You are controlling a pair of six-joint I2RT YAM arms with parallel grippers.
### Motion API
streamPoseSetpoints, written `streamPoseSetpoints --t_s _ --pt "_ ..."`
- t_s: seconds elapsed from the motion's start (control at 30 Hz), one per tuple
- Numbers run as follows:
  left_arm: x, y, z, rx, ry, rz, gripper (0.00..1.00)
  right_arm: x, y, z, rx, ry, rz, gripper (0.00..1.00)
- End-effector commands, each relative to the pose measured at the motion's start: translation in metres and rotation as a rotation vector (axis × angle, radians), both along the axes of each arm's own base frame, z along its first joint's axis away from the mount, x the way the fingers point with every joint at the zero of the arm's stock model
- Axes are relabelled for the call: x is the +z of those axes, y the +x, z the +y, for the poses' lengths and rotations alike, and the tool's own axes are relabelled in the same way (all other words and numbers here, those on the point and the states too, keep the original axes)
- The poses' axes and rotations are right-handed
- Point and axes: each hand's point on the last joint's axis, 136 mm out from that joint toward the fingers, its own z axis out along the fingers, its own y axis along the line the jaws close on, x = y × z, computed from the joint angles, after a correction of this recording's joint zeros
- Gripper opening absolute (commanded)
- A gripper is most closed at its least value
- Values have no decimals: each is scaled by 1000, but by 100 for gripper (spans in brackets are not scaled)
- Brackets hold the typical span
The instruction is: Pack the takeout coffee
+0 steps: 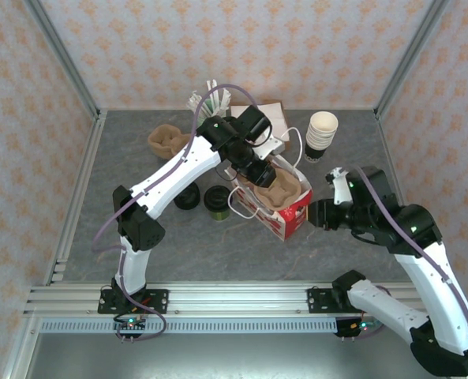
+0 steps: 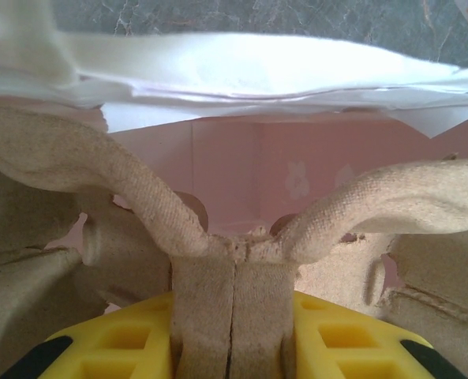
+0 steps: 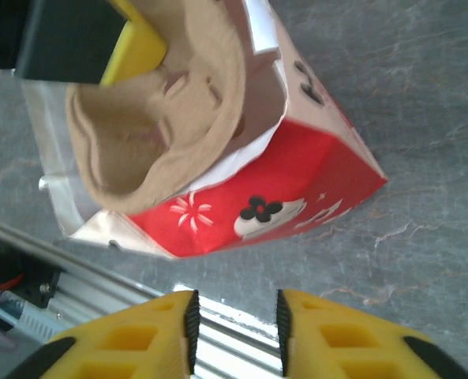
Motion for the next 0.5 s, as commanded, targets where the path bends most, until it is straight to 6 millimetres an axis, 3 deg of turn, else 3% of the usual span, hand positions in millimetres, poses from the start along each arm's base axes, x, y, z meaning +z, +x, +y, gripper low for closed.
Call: streamPoseSetpoints --t_s 0.0,0.2,0.47 --pt "16 4 -2 25 -43 -24 32 20 19 4 -167 148 -30 29" --pt "16 8 -1 52 -44 -22 32 20 23 6 -290 302 -3 38" --pt "13 8 -5 50 -58 -8 31 4 36 -3 -463 394 9 34"
